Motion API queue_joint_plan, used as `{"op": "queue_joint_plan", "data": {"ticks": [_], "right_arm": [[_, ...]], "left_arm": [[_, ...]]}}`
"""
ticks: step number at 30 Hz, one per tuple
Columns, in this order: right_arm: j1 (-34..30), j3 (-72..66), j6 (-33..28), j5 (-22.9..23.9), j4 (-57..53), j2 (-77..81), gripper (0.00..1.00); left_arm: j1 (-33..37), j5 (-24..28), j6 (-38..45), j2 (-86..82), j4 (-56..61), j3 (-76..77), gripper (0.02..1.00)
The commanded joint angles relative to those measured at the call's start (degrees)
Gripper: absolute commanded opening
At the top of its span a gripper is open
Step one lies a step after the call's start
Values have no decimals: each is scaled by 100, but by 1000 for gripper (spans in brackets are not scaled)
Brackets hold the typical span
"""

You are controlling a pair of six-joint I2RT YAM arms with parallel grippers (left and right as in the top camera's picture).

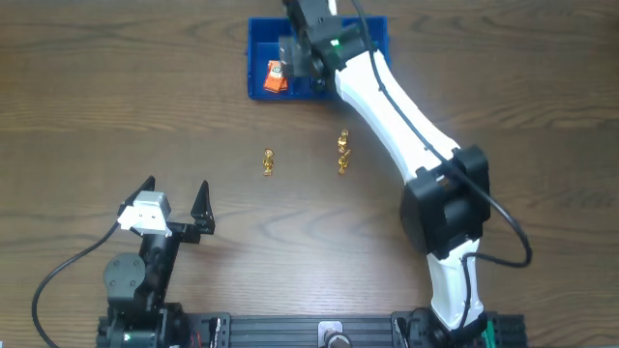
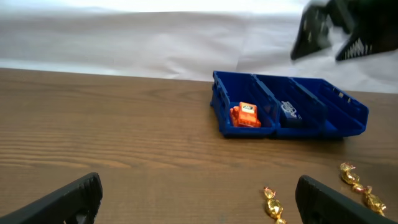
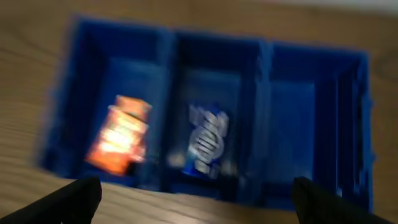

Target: Sort Candies Into Trays

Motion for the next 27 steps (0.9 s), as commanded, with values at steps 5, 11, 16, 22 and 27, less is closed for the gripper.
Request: {"op": "queue_joint_plan", "data": {"ticks": [5, 11, 16, 22, 27], "right_arm": [[1318, 291, 1156, 9, -1657, -17, 1000], [1646, -186, 1851, -306, -1840, 535, 1000], [1641, -584, 1978, -713, -1408, 907, 1000], [1582, -612, 2229, -741, -1346, 1172, 1000], [1550, -614, 2302, -745, -1248, 1338, 991]], "left_arm": [[35, 122, 33, -26, -175, -116, 996], [35, 122, 33, -26, -175, -116, 998], [35, 122, 33, -26, -175, -116, 998], [35, 122, 33, -26, -175, -116, 998], [35, 122, 33, -26, -175, -116, 998]]}}
